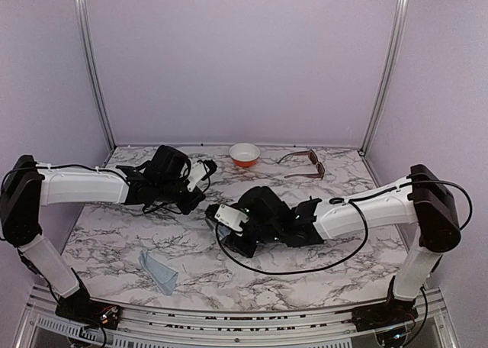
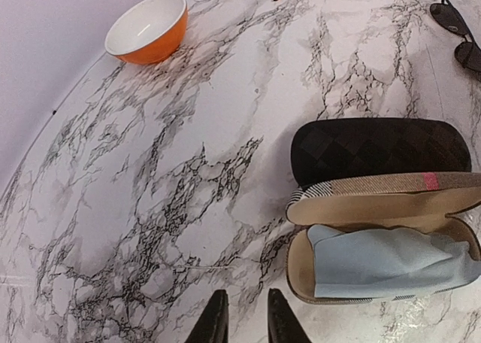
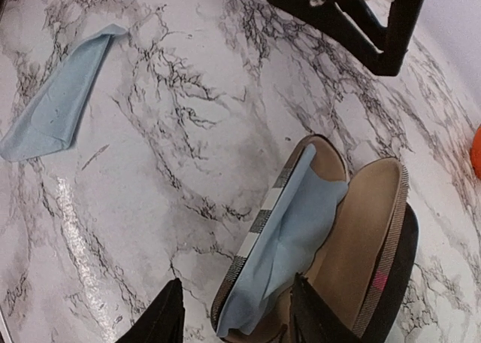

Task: Organize the sunglasses
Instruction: Adjust the folded cleaning cloth on the sunglasses case.

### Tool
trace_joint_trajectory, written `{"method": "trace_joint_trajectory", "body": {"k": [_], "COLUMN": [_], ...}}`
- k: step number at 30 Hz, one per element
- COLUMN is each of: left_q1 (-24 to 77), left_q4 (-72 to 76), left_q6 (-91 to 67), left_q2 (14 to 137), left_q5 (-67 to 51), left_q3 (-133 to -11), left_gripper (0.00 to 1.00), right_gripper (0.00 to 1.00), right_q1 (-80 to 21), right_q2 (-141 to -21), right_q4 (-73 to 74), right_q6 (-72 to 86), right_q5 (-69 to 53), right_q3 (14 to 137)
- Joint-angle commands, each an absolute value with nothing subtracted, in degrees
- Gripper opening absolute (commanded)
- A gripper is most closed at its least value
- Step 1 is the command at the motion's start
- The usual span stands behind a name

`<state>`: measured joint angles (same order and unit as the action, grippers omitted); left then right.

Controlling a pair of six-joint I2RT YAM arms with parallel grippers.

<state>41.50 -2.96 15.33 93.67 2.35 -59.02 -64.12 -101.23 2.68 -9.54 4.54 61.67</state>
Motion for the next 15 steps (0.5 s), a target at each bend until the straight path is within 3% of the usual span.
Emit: {"method": "trace_joint_trajectory", "body": {"k": [1,6,9,12,15], "left_q1": [41.05,40.96,41.03,41.07,41.05], "left_q4": [-1.16,-0.48,-0.47,-0.2,-0.09], "left_q6": [10.16,6.02,4.31,3.04,2.42], "left_q2": [89.99,88.63,87.59,86.36,85.58], "left_q5": [5.05,4.9,4.71,2.87,2.29], "left_q3": [-58.1,-56.45,-55.08,-53.41,-51.98], "left_gripper": [0.19,0.19,0.19,0.19,0.19], "right_gripper": [0.45,0.34,0.14,0.01,0.0], "right_q1": [-63.42,-60.07,-57.83,-57.71,-57.69], "right_q2": [-100.58,-104.88,-108.19,-110.27,-112.08], "right_q4": [0.31,3.25,6.2,7.73,10.02], "right_q6": [-6.73,-1.25,0.99,0.46,0.55], "right_q5": [3.36,0.22,-1.78,-2.2,-3.78], "right_q3": [65.61,71.77,75.63,77.75,79.45]}}
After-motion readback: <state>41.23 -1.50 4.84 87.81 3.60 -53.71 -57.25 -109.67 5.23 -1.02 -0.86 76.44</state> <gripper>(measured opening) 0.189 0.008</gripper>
